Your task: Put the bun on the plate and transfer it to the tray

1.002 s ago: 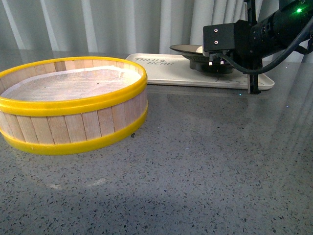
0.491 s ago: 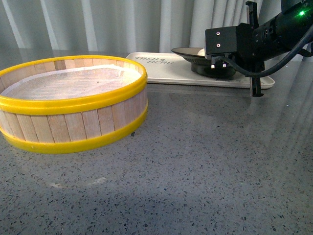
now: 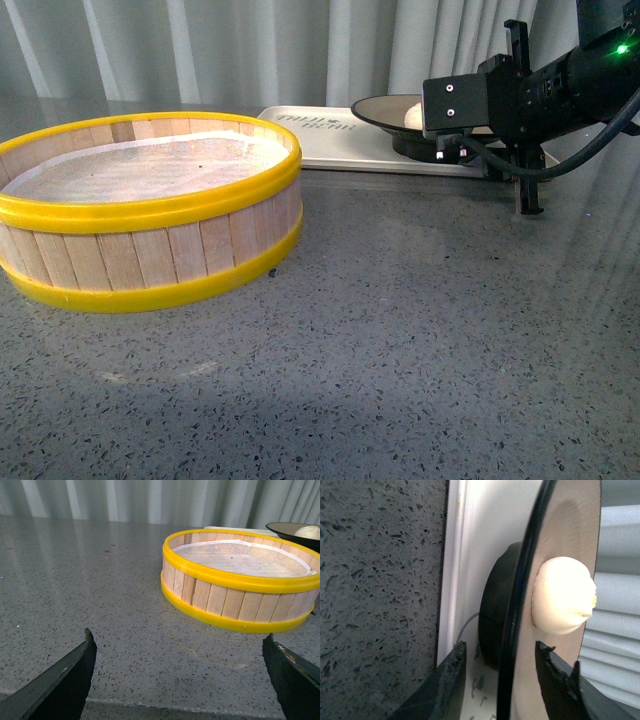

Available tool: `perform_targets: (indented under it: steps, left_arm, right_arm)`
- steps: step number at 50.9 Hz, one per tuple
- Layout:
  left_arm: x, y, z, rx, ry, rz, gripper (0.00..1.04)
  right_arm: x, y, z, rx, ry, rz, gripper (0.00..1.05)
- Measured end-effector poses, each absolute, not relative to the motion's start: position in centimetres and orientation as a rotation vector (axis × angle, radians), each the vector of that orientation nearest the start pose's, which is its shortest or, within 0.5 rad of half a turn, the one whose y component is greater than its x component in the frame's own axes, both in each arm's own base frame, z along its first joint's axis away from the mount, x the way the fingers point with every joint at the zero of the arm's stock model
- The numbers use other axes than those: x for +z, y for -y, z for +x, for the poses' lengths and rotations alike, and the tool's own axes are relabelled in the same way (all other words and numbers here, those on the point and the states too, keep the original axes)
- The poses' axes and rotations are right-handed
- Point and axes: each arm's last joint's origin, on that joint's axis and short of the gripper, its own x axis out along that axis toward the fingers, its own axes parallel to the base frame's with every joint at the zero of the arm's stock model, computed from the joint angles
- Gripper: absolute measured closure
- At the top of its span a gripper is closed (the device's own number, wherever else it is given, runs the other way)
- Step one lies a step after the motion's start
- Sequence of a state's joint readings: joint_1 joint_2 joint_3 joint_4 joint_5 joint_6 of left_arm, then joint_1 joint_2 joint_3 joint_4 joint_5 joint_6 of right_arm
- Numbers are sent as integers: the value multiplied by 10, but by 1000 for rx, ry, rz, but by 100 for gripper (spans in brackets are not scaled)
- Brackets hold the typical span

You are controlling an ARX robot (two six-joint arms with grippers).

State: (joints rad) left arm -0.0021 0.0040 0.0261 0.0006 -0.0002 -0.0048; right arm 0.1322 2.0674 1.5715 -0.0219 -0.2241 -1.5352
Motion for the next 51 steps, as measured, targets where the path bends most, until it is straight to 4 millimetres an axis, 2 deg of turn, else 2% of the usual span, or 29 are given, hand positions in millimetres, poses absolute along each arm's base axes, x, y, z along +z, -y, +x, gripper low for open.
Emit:
perform_targets:
  steps: [4, 10, 20, 25, 33, 40, 43, 47, 51]
  left_arm:
    - [172, 0, 96, -2, 23, -5, 7]
    - [172, 0, 96, -2, 23, -5, 7]
    - [172, 0, 96, -2, 23, -5, 7]
    - [172, 0, 96, -2, 23, -5, 7]
    - [172, 0, 96, -2, 23, -5, 7]
    - [172, 0, 96, -2, 23, -5, 7]
    - [172, 0, 96, -2, 23, -5, 7]
    - [172, 0, 96, -2, 23, -5, 7]
    - [172, 0, 96, -2, 23, -5, 7]
  right_arm:
    - [229, -68, 464, 664, -133, -1454, 49]
    - [234, -68, 457, 666, -127, -1440, 33]
    - [230, -70, 439, 678, -138, -1390, 7]
    - [234, -72, 427, 669, -128, -1344, 9]
    - [257, -69, 395, 612, -65, -1212, 9]
    - [288, -52, 362, 412, 9, -1054, 9]
    - [300, -43, 345, 346, 27, -928, 9]
    - [309, -40, 338, 321, 41, -854, 9]
    - [307, -40, 339, 323, 28, -821, 9]
